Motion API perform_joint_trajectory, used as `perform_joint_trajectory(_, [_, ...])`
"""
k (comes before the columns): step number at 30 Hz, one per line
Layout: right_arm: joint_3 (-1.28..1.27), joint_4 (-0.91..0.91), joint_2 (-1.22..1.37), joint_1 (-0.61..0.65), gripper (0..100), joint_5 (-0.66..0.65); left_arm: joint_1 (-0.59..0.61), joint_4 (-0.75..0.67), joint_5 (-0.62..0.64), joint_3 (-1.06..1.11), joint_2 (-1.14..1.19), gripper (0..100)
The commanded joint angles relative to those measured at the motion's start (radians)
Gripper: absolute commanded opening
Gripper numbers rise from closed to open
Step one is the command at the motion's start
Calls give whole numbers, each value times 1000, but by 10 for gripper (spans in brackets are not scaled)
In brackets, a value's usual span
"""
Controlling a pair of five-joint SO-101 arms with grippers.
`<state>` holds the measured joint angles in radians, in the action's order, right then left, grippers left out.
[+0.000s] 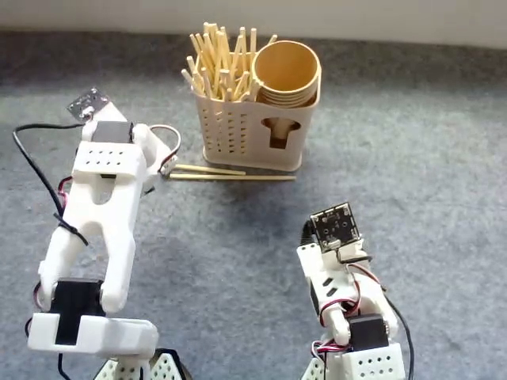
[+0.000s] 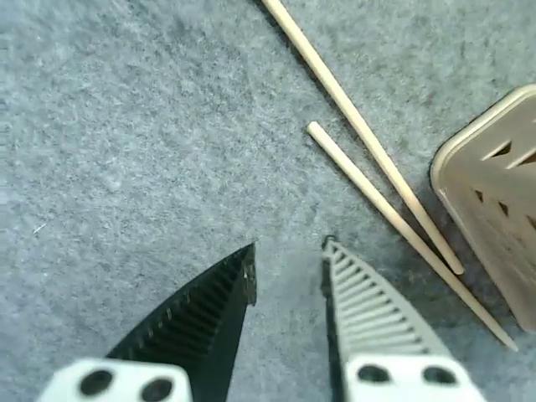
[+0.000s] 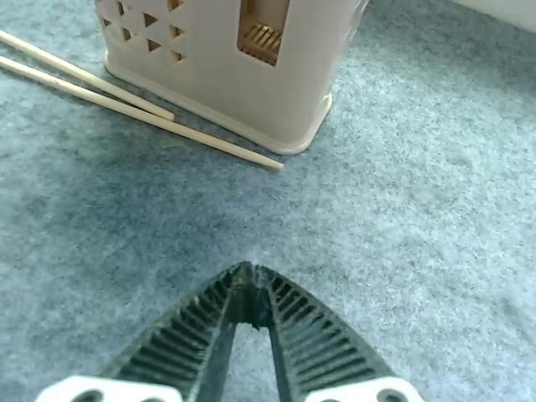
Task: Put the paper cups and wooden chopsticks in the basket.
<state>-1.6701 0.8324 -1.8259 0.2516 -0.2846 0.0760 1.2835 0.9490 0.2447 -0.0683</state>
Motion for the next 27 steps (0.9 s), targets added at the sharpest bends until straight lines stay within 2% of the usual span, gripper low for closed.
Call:
perform_joint_trajectory(1, [-36, -28, -12, 8, 6, -12, 1, -18, 43, -15, 5, 244])
perform_joint_trajectory(10, [-36, -28, -12, 8, 6, -12, 5, -66, 77, -145, 323, 263])
perform_joint_trajectory(12, [-36, -28, -12, 8, 6, -12, 5, -57, 124, -202, 380, 264])
perform_joint_trajectory(18, [-36, -28, -12, 8, 6, -12, 1, -60, 166, -318, 450, 264])
perform_joint_trajectory(27, [-36, -28, -12, 8, 6, -12, -1, -64, 198, -363, 578, 264])
